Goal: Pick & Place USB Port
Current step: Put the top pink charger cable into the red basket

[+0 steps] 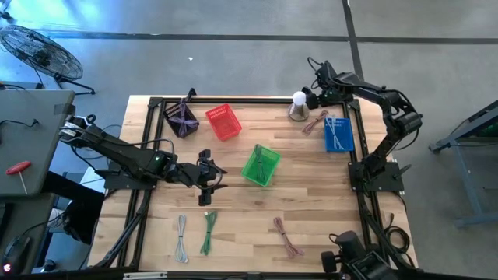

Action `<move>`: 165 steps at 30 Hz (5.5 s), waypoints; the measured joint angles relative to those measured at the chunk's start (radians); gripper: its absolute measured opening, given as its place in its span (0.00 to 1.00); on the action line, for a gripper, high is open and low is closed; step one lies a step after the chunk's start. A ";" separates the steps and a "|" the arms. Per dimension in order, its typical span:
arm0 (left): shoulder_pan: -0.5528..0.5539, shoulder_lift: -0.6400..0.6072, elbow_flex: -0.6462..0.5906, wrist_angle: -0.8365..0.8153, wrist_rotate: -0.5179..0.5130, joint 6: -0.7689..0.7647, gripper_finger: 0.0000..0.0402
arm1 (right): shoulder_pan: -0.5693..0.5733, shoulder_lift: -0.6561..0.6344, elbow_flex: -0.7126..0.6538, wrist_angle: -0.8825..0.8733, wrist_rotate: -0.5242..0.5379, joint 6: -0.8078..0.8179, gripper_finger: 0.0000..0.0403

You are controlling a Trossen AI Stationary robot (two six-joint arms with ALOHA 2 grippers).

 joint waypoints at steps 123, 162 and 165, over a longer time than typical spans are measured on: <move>0.000 0.000 0.000 -0.003 0.051 -0.018 0.53 | 0.044 0.037 0.000 -0.129 0.030 -0.120 0.42; 0.000 0.000 0.000 -0.003 0.051 -0.025 0.53 | 0.039 0.111 -0.031 -0.031 0.005 -0.064 0.36; 0.000 0.000 0.000 -0.003 0.051 -0.027 0.53 | 0.039 0.111 -0.031 -0.031 0.014 -0.053 0.36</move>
